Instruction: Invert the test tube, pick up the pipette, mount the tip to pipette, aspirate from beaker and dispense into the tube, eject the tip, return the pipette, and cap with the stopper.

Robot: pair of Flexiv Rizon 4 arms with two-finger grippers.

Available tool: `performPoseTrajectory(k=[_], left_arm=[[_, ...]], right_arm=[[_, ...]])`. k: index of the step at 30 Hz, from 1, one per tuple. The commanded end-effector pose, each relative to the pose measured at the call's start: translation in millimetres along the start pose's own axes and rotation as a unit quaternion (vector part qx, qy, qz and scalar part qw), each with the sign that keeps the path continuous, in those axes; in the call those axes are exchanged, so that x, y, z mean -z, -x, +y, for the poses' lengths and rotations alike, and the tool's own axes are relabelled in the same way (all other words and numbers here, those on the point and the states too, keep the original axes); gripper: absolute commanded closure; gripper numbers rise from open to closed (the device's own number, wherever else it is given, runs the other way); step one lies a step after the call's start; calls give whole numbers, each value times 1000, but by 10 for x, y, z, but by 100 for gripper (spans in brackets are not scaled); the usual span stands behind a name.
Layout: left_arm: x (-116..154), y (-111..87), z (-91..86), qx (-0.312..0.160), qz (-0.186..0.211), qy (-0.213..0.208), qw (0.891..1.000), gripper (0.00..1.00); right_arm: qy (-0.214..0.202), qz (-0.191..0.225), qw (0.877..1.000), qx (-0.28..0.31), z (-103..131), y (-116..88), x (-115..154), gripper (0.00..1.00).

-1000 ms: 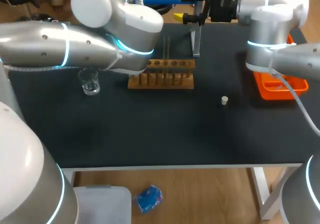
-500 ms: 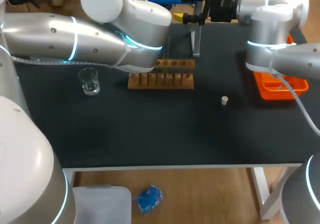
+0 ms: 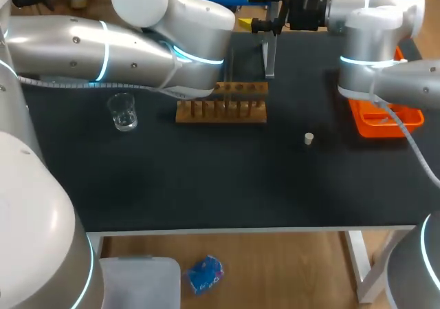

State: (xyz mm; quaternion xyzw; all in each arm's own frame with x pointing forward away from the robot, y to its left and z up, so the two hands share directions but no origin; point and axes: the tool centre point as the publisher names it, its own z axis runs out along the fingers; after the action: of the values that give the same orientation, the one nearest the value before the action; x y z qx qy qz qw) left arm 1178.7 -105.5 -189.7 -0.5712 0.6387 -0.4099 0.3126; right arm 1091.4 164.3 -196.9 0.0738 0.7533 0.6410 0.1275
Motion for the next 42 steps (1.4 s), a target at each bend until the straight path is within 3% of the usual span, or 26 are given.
performPoseTrajectory(k=[1,23,26,28,29,42], left_arm=[[-67,2,-16,1,-3,9,1000,100],[-109,48,114,11,-7,27,1000,97],[-105,45,119,10,-6,27,1000,100],[-98,43,122,11,-6,26,1000,9],[-93,42,123,11,-8,26,1000,0],[34,33,67,5,-5,10,1000,0]], right_arm=[[0,0,1000,0,0,-3,8,0],[0,0,1000,0,0,-3,8,0],[0,0,1000,0,0,-3,8,0],[0,0,1000,0,0,-3,8,0],[0,0,1000,0,0,-3,8,0],[0,0,1000,0,0,-3,8,0]])
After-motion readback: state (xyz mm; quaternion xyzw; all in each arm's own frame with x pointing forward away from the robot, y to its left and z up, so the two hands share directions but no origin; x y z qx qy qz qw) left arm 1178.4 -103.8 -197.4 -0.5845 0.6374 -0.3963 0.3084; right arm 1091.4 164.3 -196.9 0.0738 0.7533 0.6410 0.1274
